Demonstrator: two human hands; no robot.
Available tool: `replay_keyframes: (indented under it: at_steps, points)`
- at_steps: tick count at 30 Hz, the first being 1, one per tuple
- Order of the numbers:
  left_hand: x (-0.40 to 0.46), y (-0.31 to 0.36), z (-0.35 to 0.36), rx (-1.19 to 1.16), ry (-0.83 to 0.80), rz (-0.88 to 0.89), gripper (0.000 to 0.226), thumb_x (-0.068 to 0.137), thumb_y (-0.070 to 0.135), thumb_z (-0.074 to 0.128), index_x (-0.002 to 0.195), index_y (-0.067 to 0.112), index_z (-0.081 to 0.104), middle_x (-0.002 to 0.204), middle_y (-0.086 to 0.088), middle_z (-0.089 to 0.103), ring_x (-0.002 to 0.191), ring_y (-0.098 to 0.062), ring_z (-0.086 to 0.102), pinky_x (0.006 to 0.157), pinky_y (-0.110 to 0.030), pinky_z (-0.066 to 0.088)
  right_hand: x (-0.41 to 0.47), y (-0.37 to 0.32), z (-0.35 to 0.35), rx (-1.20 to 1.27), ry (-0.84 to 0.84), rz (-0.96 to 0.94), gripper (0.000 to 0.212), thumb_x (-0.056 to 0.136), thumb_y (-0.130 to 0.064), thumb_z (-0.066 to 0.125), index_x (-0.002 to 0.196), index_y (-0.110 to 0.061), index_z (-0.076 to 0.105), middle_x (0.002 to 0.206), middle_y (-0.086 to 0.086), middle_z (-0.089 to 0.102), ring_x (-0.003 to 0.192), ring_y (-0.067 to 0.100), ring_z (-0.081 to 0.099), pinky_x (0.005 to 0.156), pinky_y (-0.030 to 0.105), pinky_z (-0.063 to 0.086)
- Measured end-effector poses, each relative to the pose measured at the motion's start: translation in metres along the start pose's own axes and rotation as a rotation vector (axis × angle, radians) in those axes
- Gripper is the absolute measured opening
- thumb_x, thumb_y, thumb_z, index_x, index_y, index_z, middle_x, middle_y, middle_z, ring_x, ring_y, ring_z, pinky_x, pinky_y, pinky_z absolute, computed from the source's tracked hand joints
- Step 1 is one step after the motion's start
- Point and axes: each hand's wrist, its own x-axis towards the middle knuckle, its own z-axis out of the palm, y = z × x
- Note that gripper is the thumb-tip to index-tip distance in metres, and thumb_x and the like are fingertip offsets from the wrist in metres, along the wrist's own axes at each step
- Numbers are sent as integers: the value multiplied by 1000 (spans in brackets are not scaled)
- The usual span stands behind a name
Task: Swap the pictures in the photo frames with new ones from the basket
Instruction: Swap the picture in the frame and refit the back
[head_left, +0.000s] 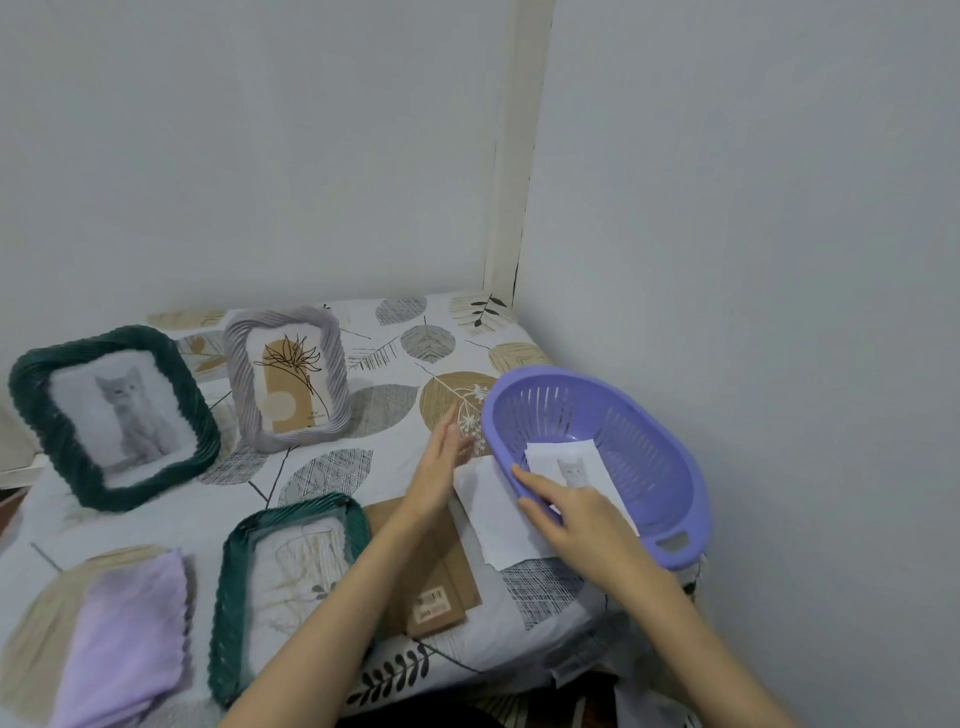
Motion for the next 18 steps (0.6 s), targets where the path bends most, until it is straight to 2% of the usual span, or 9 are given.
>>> replay_keyframes:
  at_steps: [2, 4, 5, 6, 8, 10, 14, 18]
  points:
    - [-1, 10, 1, 41, -80, 32, 41, 97, 33, 41, 138, 32, 34, 127, 2, 52, 116, -17, 51, 90, -29, 42, 2, 1, -4, 106, -63, 29, 41, 93, -41, 47, 134, -41, 42, 103, 3, 66, 88, 15, 60, 72, 28, 43]
    - [-1, 14, 3, 96, -119, 83, 47, 89, 17, 60, 133, 21, 44, 130, -1, 53, 119, -20, 51, 96, -31, 46, 6, 5, -11, 310, -103, 102, 38, 91, -39, 52, 128, -41, 48, 104, -1, 66, 87, 4, 61, 74, 17, 44]
    - [-1, 14, 4, 111, -121, 90, 51, 85, 12, 65, 132, 16, 47, 131, -4, 53, 120, -22, 52, 100, -36, 45, 10, 9, -16, 391, -78, 155, 35, 90, -37, 53, 126, -37, 53, 102, -1, 67, 86, 4, 62, 77, 16, 46]
    - [-1, 15, 5, 110, -113, 88, 53, 81, 9, 68, 131, 12, 49, 132, -7, 54, 120, -24, 52, 103, -39, 44, 15, 17, -20, 422, -37, 215, 34, 90, -35, 55, 124, -32, 55, 102, 0, 67, 89, 10, 63, 82, 21, 47]
    - [-1, 18, 6, 99, -87, 81, 55, 78, 7, 71, 129, 10, 52, 131, -10, 56, 121, -24, 52, 103, -40, 43, 26, 36, -27, 324, -8, 346, 39, 89, -29, 59, 126, -21, 54, 106, 6, 64, 106, 23, 57, 93, 32, 44]
    - [-3, 20, 5, 112, -63, 91, 57, 76, 7, 73, 129, 10, 53, 130, -8, 57, 121, -21, 52, 102, -36, 44, 35, 52, -29, 160, -80, 478, 54, 83, -26, 65, 131, -12, 46, 122, 12, 56, 121, 29, 47, 98, 35, 39]
    - [-12, 24, 5, 141, -40, 152, 57, 74, 10, 76, 127, 15, 54, 127, -1, 58, 118, -13, 50, 100, -29, 41, 45, 61, -19, -17, -256, 608, 81, 66, -32, 79, 130, -10, 35, 134, 18, 41, 124, 36, 42, 101, 44, 39]
    - [-16, 27, 5, 150, -35, 155, 57, 75, 10, 74, 128, 15, 53, 128, 0, 56, 120, -11, 47, 104, -32, 38, 49, 63, -13, -12, -240, 628, 99, 60, -27, 84, 135, -12, 22, 134, 20, 35, 124, 37, 41, 100, 43, 41]
